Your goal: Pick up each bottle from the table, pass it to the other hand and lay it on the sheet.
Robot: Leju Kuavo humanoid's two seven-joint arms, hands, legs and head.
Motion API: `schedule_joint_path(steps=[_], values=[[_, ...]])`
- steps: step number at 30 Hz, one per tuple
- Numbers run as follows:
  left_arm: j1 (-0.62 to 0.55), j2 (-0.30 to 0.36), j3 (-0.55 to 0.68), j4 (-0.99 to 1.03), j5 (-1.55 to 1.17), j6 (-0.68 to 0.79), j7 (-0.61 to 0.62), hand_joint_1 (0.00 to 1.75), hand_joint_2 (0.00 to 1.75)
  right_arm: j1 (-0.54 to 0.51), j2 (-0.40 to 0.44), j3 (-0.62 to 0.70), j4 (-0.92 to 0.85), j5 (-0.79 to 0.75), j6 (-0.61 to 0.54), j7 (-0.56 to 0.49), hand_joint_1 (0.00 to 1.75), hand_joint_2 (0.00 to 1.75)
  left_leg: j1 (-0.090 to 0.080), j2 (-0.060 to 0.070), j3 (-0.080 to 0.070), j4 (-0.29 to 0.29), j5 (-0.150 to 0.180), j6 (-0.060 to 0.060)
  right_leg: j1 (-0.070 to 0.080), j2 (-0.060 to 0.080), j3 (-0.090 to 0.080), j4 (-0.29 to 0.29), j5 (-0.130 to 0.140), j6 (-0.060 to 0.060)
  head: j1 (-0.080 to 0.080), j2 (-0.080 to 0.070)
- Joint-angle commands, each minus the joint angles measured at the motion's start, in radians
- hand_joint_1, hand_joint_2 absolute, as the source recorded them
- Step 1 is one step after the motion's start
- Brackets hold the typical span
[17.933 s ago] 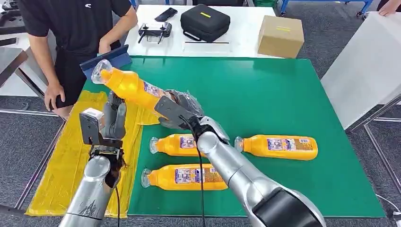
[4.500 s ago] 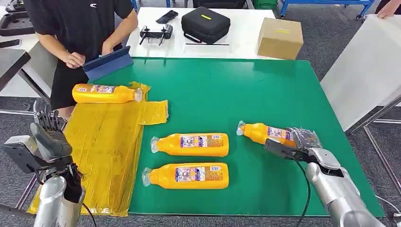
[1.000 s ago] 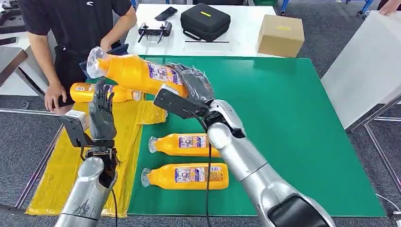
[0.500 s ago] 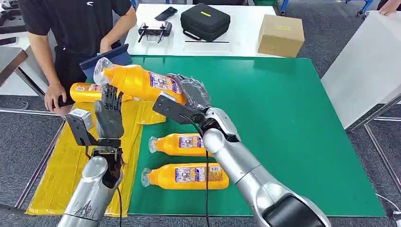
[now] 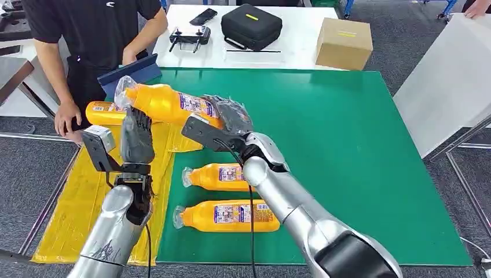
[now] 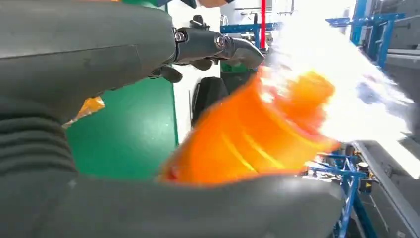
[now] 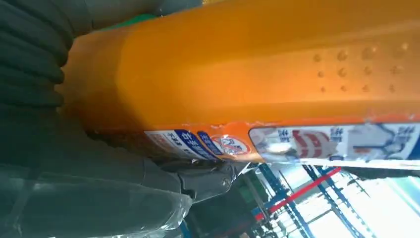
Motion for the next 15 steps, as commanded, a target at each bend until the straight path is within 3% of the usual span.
schedule_joint_path(steps=[1,15], values=[[-0.097,-0.014,-0.042,0.122,0.022,-0.008,0.004,0.0,1.75,-0.101,0.022,0.001,0.175,0.011,-0.004,0.012,1.75,1.75,0.0,-0.001,0.002,0.0,-0.001,-0.003,0.0,-0.002,0.002,0.001,-0.001,-0.002,0.0,0.0],[-0.106,-0.02,-0.059,0.123,0.041,-0.009,0.005,0.0,1.75,-0.109,0.023,-0.005,0.201,0.01,-0.006,0.01,1.75,1.75,0.0,-0.001,0.001,0.001,-0.001,-0.003,0.0,-0.001,0.001,0.0,-0.001,-0.001,0.0,0.0]])
